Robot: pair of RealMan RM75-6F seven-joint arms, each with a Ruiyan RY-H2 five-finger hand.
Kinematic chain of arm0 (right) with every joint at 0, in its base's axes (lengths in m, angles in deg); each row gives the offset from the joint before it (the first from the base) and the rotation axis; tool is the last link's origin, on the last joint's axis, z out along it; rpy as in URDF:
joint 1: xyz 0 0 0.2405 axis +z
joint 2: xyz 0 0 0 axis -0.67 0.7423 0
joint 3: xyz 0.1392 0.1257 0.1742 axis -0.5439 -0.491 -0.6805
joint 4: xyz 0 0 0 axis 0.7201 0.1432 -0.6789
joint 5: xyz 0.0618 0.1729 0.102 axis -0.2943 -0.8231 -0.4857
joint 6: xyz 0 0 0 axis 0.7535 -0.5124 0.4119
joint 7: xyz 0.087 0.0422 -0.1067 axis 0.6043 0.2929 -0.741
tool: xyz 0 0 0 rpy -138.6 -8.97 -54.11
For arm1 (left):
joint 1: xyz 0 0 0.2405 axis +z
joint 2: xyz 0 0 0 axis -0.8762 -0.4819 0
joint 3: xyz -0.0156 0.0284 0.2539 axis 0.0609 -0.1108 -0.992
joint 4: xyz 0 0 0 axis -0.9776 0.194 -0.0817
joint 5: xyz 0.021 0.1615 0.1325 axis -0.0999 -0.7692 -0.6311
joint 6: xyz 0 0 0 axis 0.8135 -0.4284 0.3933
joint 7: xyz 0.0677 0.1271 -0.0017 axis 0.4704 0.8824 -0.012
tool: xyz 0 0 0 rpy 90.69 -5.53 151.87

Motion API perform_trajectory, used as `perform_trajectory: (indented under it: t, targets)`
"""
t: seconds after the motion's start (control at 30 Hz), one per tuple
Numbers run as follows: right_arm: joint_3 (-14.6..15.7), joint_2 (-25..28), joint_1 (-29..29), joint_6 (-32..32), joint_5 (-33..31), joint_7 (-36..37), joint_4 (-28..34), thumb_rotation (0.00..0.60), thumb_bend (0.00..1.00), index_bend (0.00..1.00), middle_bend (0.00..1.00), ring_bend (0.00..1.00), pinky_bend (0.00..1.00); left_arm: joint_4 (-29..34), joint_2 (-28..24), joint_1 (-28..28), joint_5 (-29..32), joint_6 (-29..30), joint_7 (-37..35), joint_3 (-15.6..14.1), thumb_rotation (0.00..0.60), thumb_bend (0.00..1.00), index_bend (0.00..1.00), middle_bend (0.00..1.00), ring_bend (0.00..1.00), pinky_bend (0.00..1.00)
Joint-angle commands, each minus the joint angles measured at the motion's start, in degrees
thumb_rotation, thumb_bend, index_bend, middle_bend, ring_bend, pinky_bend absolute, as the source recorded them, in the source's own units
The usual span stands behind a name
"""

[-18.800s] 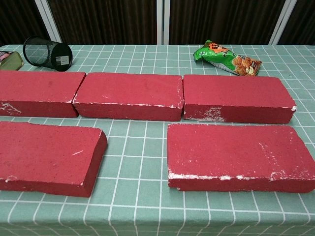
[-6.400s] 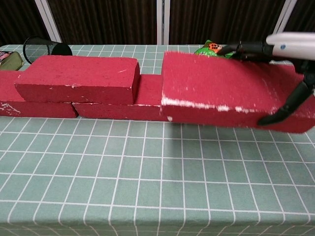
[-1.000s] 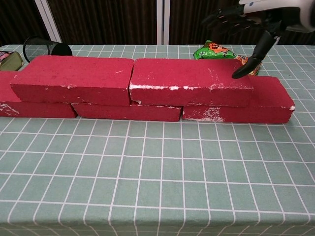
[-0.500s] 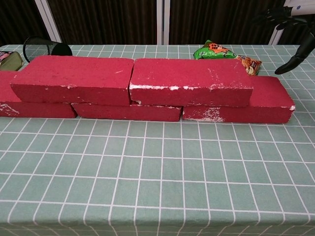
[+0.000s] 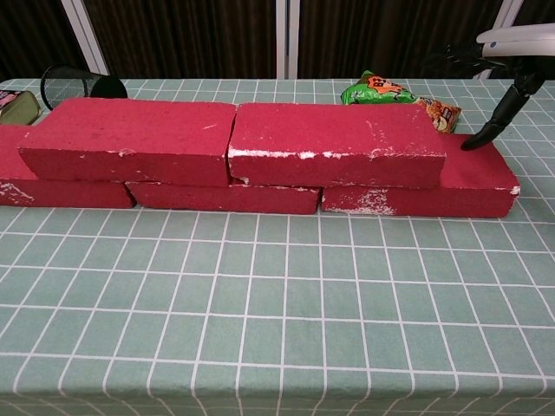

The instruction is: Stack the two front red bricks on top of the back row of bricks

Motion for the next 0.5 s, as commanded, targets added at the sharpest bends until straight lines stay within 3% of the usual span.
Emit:
perform_trajectory:
  t: [0.03, 0.5]
  targets:
    - [-0.2, -0.7, 0.3, 0.1, -0.6, -0.7, -0.4, 0.6, 0.01, 0.0, 0.0, 0.0, 0.0, -0.2, 0.1, 0.0, 0.0, 0.0, -0.1, 0.0, 0.6, 0.0, 0.04, 0.0, 0.0, 0.0]
    - [-1.6, -4.1, 0.8, -0.4, -1.6, -1.7, -2.2, 0.6, 0.0, 0.0, 0.0, 0.0, 0.0, -0.6, 0.1, 0.1, -0.1, -0.1, -0.6, -0.1, 0.6, 0.0, 0.04, 0.0, 0.0, 0.0]
